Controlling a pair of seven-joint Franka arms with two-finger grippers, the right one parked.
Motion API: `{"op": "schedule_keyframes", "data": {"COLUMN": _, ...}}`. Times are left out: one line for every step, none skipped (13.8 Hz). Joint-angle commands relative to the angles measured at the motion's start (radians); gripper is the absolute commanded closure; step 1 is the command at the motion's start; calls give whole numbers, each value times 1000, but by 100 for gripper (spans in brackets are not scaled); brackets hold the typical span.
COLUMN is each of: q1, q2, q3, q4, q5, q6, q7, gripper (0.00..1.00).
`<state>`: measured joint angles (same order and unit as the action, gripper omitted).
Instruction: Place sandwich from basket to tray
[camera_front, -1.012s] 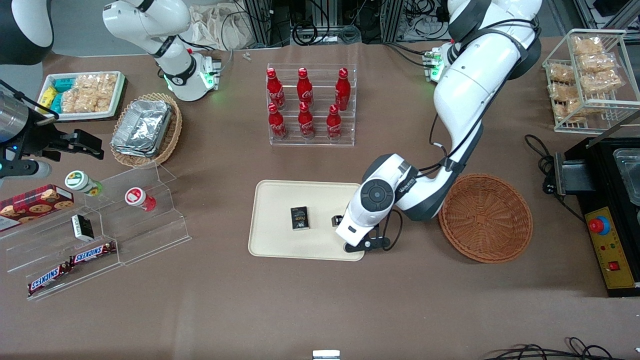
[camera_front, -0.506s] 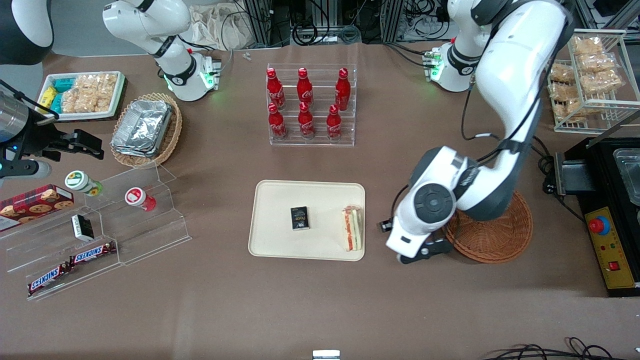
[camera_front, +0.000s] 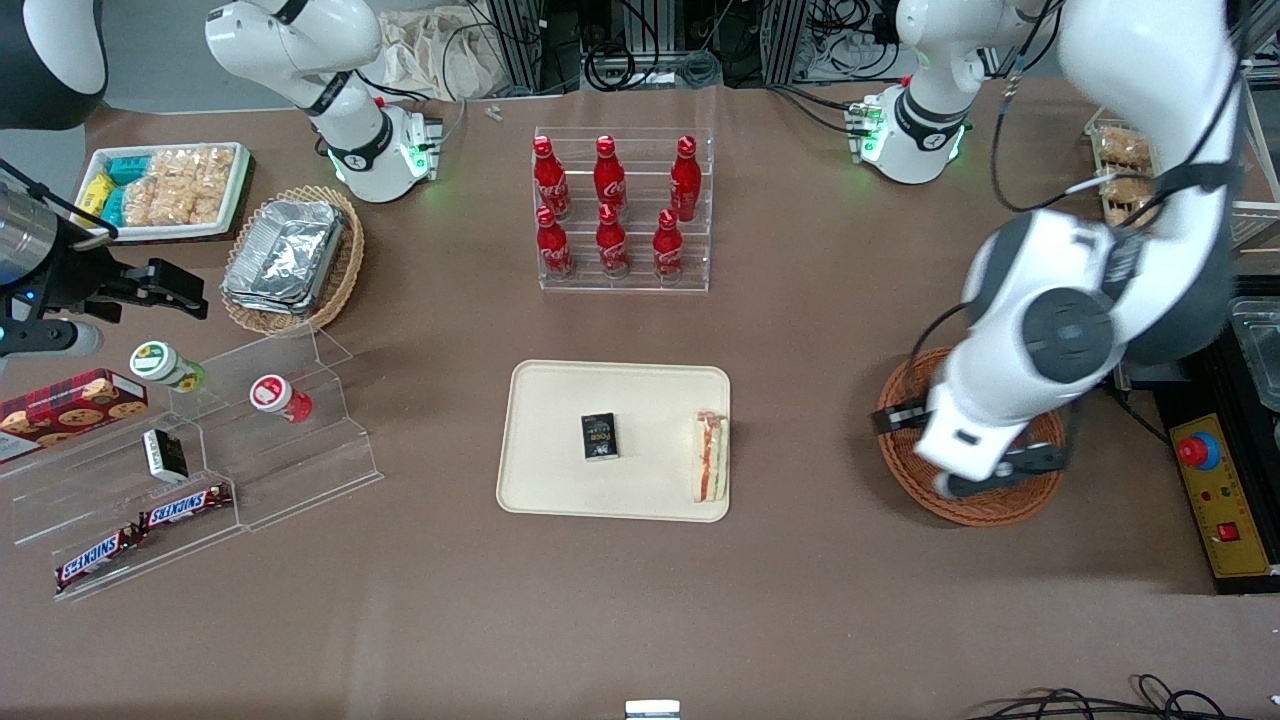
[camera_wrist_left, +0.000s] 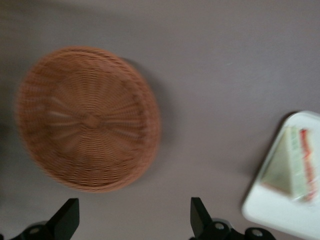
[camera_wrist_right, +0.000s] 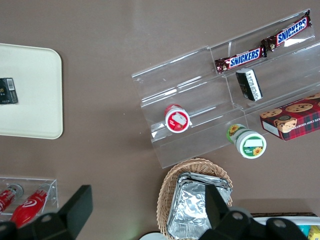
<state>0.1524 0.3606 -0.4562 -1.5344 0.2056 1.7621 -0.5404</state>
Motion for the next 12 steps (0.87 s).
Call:
{"op": "schedule_keyframes", "data": {"q1": 111, "q2": -204, "q3": -12, "q4": -214, "q5": -55, "q6": 20, "q7": 181, "gripper": 0}}
{"op": "schedule_keyframes", "data": {"q1": 121, "q2": -257, "q3": 2, "q4": -255, "q5": -75, "q6": 20, "q7": 262, "gripper": 0}}
{"op": "schedule_keyframes", "data": {"q1": 109, "q2": -306, "q3": 63, "q4": -292, "q5": -95, "q6": 20, "q7": 333, "gripper": 0}}
{"op": "schedule_keyframes", "data": {"q1": 58, "q2": -345, "q3": 146, "q4": -320, "q5": -119, "q6": 20, "q7": 396, "gripper": 0}}
{"op": "schedule_keyframes", "data": {"q1": -23, "q2": -371, "q3": 262, "q4": -337, "q5": -136, "q6": 17, "q7": 452, "gripper": 0}}
{"op": "schedule_keyframes", "data": {"q1": -87, "q2": -376, "q3": 345, "q4": -337, "q5": -138, "q6": 8, "q7": 479, "gripper": 0}}
{"op": "schedule_keyframes", "data": {"q1": -97, "q2": -373, "q3": 358, "q4": -328, "q5": -138, "q6": 2, "q7": 487, "gripper": 0}}
{"op": "schedule_keyframes", "data": {"q1": -97, "q2": -362, "q3": 358, "q4": -305, "q5": -137, "q6": -3, "q7": 475, "gripper": 0}}
{"op": "schedule_keyframes", "data": {"q1": -97, "q2": -341, "q3": 357, "q4": -274, "q5": -135, "q6": -9, "q7": 471, "gripper": 0}}
{"op": "schedule_keyframes", "data": {"q1": -99, "q2": -306, "q3": 357, "q4": -224, "q5": -137, "q6": -18, "q7": 468, "gripper": 0}}
{"op": "schedule_keyframes", "data": {"q1": -97, "q2": -267, "q3": 355, "q4": -167, "q5": -137, "q6": -60, "q7": 471, "gripper": 0}}
{"op": "schedule_keyframes", "data": {"q1": -97, "q2": -234, "q3": 355, "q4": -114, "q5": -144, "q6": -111, "q7": 477, "gripper": 0}}
